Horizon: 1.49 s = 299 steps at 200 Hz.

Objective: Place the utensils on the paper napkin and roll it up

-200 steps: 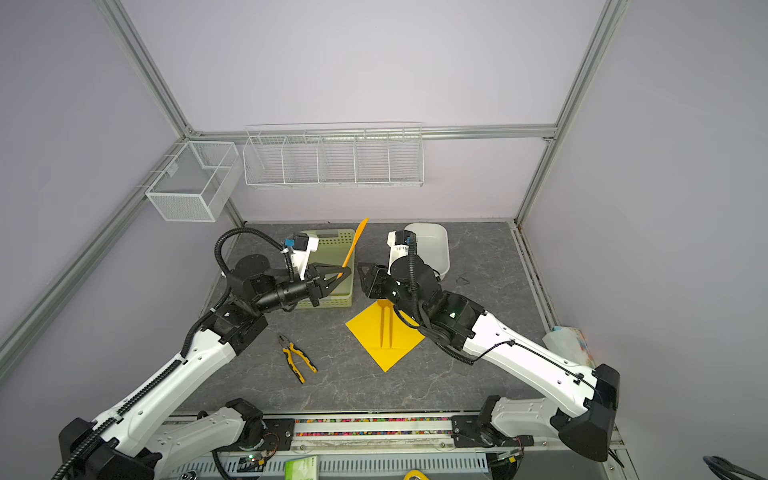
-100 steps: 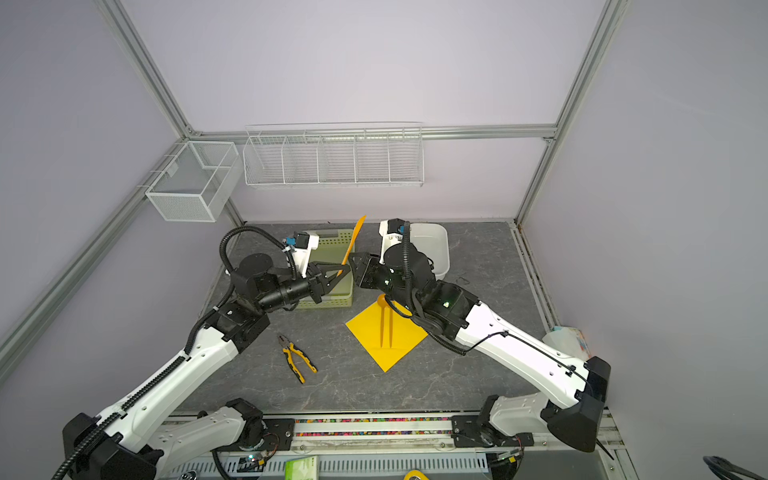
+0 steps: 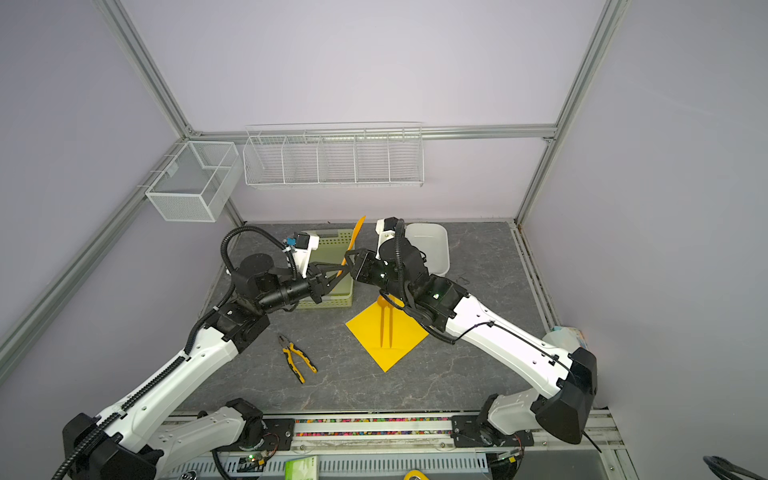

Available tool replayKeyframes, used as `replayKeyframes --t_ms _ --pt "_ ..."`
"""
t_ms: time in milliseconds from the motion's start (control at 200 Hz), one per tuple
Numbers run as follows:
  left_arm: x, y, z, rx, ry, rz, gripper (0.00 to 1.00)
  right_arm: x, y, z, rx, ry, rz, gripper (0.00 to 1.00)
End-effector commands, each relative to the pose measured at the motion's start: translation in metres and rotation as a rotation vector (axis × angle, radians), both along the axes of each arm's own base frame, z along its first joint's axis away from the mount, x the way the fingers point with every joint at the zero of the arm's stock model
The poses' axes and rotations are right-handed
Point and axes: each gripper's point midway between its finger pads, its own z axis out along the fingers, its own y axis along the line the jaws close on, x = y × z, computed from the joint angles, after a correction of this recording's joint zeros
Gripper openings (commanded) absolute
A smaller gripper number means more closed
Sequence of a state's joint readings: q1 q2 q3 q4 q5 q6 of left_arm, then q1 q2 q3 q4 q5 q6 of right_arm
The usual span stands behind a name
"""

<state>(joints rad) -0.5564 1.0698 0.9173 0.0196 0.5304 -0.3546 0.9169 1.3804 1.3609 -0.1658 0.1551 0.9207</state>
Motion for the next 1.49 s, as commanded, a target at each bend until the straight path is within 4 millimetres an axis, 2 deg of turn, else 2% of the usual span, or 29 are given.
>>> replayKeyframes --t_ms 0,560,890,1365,1490 --pt "0.0003 0.0032 0.0052 0.002 -0.021 0.011 0.00 0.0045 0.0039 0.0201 0.085 0.000 -0.001 0.32" --pt "0.0018 0.0027 0.0026 0.008 -0.011 0.014 0.00 0.0089 0.0078 0.0195 0.104 0.018 0.011 0.20" --pt "0.0021 0.0029 0.0024 0.011 -0.011 0.016 0.00 0.0095 0.0099 0.0171 0.111 0.027 0.017 0.19" --pt "0.0008 0.0032 0.0021 0.009 -0.008 0.014 0.00 0.0081 0.0047 0.0216 0.111 0.015 0.009 0.09" --pt "0.0010 0.0040 0.0024 0.008 -0.010 0.019 0.11 0.0088 0.0026 0.0195 0.093 0.011 0.002 0.08"
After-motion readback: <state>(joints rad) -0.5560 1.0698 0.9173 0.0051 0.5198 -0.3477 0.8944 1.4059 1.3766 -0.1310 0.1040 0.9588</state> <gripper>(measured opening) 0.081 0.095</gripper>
